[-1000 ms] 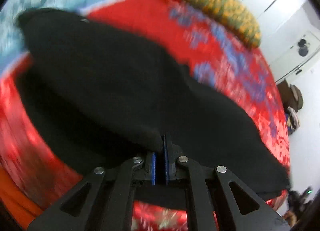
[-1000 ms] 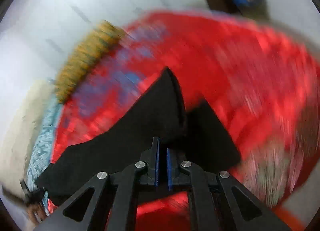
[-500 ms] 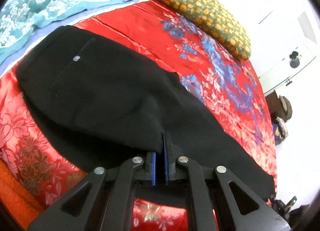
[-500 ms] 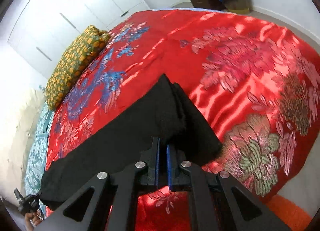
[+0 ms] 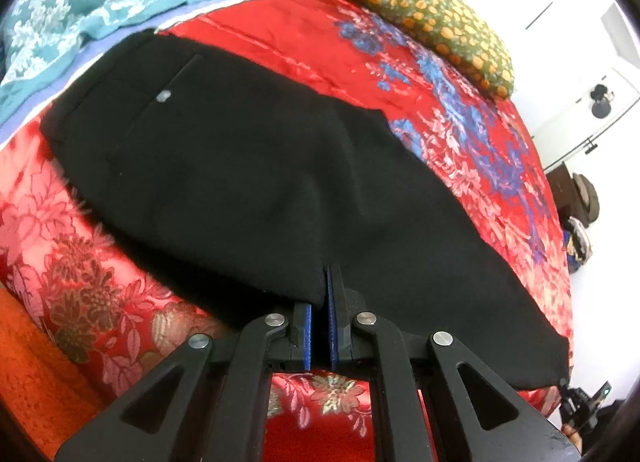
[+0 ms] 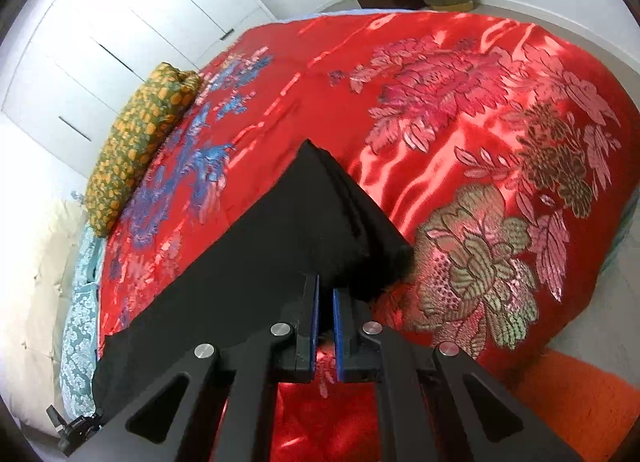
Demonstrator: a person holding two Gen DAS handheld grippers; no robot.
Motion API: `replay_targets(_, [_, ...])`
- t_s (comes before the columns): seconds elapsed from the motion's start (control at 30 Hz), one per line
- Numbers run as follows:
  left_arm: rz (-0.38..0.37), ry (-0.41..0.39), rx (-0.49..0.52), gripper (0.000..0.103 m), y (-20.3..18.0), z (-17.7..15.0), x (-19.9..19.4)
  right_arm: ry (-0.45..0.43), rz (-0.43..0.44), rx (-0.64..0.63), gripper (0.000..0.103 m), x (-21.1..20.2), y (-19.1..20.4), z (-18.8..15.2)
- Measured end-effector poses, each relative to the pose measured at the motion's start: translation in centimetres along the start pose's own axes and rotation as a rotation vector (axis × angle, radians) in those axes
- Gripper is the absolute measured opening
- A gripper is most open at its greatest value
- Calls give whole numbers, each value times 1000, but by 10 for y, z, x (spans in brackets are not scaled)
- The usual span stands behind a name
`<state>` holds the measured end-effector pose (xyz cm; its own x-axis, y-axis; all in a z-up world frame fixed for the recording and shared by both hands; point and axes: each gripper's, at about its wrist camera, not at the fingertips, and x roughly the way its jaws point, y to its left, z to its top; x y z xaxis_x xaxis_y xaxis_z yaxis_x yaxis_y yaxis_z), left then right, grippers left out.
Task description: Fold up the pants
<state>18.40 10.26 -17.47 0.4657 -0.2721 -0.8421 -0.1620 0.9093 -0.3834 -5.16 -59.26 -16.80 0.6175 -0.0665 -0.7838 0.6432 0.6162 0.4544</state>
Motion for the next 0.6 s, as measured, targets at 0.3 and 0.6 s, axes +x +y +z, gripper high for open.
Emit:
replay_targets(0.3, [39,34,-9,4,7,-10,7,31,-71,-15,7,14,-1,-2])
replay_targets(0.6, [146,119,3,46,11,-17,12,-42,-173,-26,82,-2,2,-1])
